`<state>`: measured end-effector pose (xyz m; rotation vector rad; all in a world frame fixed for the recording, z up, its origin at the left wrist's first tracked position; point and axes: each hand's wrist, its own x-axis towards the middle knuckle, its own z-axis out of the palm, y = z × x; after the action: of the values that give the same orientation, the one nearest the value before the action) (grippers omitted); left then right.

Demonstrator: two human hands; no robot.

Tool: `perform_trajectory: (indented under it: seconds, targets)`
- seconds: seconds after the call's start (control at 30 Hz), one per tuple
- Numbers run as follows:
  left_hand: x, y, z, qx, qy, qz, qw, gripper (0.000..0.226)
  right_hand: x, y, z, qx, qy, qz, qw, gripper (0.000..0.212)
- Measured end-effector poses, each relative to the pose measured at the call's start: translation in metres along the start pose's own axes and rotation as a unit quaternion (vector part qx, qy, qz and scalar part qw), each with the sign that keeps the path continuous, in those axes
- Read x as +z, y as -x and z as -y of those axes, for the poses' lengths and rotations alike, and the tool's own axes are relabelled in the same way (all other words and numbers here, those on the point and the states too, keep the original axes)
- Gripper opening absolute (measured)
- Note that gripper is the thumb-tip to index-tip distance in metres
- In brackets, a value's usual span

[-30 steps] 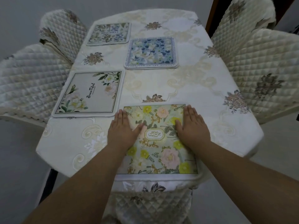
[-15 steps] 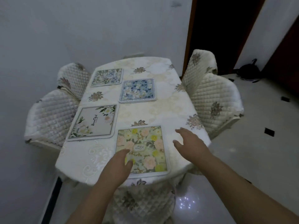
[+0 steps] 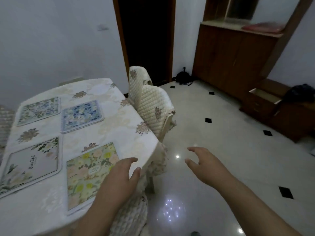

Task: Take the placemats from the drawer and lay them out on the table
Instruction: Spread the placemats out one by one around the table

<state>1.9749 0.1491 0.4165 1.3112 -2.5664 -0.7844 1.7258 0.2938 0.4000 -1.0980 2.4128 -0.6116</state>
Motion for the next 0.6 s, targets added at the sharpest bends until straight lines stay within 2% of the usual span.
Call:
perform_trajectory:
  seconds: [0.13,0.33,0.6]
  targets:
    - [0.036,-0.038,-0.048,0.036,-0.026,0.013,0.999,0.045,-0.035,-0.014,-0.050,0.012,-0.005,-0.028,1.000,0.054]
    - [0.099,-0.120,-0.125,0.026,-0.041,0.036,0.998,0.044,-0.083,-0.092,-0.126,0.016,-0.003,-0.017,1.000,0.055]
    - [0.131,-0.209,-0.210,-0.032,-0.009,-0.021,0.999,0.043,-0.162,-0.196,-0.188,-0.023,0.058,0.043,0.997,0.055]
